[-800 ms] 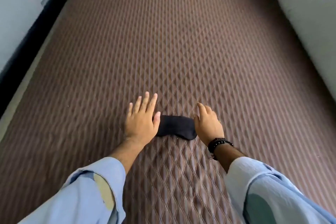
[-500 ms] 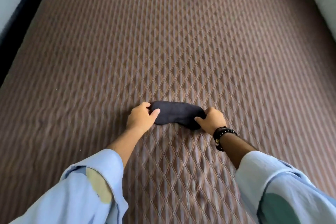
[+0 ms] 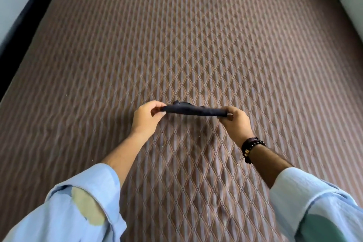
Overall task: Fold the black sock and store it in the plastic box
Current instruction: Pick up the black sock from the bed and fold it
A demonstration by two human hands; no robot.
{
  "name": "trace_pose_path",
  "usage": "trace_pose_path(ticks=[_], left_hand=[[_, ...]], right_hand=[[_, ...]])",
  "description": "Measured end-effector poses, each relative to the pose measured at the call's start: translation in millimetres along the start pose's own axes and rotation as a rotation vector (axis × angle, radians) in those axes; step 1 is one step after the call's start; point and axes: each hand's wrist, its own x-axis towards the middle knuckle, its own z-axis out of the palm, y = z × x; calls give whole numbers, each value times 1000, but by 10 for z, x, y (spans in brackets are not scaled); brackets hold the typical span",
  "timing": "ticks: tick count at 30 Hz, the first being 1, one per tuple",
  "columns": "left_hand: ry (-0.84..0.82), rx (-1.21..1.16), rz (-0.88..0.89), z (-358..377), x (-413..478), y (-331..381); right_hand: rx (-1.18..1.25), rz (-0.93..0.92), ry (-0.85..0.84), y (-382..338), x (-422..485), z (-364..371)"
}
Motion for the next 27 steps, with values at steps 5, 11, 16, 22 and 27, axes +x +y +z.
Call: trace_pose_path(ticks=[5, 11, 16, 22, 27], left_hand=[[-18, 77, 122, 83, -312, -189], [85, 124, -96, 198, -599, -379], [-90, -13, -435, 194, -457, -252], [-178, -86, -463, 261, -454, 130], [-199, 33, -83, 567, -620, 646]], right_hand=[[-201, -194, 7, 178, -234, 138], [-230, -99, -40, 326, -478, 317], [-2, 297, 80, 216, -370, 350], [190, 441, 2, 331, -242, 319], [367, 444, -28, 430, -301, 340]])
